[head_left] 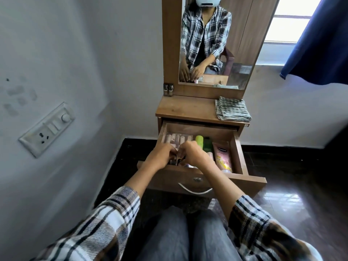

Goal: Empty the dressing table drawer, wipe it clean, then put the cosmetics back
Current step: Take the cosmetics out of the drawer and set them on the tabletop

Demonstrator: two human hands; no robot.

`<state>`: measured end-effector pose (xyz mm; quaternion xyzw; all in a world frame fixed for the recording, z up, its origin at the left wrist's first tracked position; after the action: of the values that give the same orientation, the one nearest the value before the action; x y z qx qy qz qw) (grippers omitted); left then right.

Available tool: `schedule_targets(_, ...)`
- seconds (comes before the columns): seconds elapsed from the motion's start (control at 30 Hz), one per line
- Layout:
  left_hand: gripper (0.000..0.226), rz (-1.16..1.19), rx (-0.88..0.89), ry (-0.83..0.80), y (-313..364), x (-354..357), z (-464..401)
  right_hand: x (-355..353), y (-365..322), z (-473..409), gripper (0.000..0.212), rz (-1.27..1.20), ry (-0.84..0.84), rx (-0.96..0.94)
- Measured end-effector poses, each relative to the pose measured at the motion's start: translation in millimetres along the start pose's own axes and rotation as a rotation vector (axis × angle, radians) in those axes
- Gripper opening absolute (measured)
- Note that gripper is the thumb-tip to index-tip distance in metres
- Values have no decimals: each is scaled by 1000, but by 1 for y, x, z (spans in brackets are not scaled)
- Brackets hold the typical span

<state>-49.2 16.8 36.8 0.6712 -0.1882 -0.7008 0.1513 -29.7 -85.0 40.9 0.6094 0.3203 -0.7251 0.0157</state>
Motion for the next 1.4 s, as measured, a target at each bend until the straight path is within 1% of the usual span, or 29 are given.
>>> schedule_targets(0.1,28,-67,5,-18,2,3,-1,4,2,0,26,15,20,-9)
schedule_targets(0.23,25,-99,7,-26,4,4,-4,5,4,-1,23,4,19,-26)
schedule_targets(0.33,28,-109,20,-21,4,2,-4,5,2,0,20,-1,13,-35)
schedule_targets(0.47,31,-70,11,-50,3,-1,-5,0,0,0,21,-43,37,-35)
schedule_targets(0.57,29,20,11,-33,6,-11,-7,-13,-4,1,19,-63,64,-38)
schedule_targets(0.63,28,108,11,-2,11,-25,-9,-28,-9,1,19,-104,84,-33)
schedule_targets(0.73,25,277,1,55,20,-53,-15,-53,-18,-4,14,-264,139,-34)
schedule_targets(0.77,25,325,-2,100,21,-64,-18,-62,-21,-8,12,-312,172,-44)
schedule_targets(0.87,26,420,-4,278,22,-93,-34,-86,-27,-22,16,-406,297,-71)
schedule_targets(1.03,23,603,-23,435,22,-120,-65,-112,-31,-62,18,-481,434,-72)
schedule_targets(1.1,21,642,-25,509,19,-127,-80,-118,-33,-82,15,-546,477,-76)
schedule_targets(1.23,19,679,-78,621,0,-132,-126,-121,-30,-133,21,-604,539,-63)
schedule_targets(1.4,20,714,-95,648,-24,-131,-176,-114,-16,-190,30,-627,508,-27)
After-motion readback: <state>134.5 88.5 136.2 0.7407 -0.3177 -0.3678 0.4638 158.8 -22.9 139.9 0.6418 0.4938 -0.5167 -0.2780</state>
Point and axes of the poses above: each hand's wrist, its own z-axis away from the middle knuckle, its own x-axis out of the palm, y = z × x, the point moved 7 cm from there along -z, towards the middle knuckle, and after that the axes turned 5 degrees about -x, right-handed, at the moved point
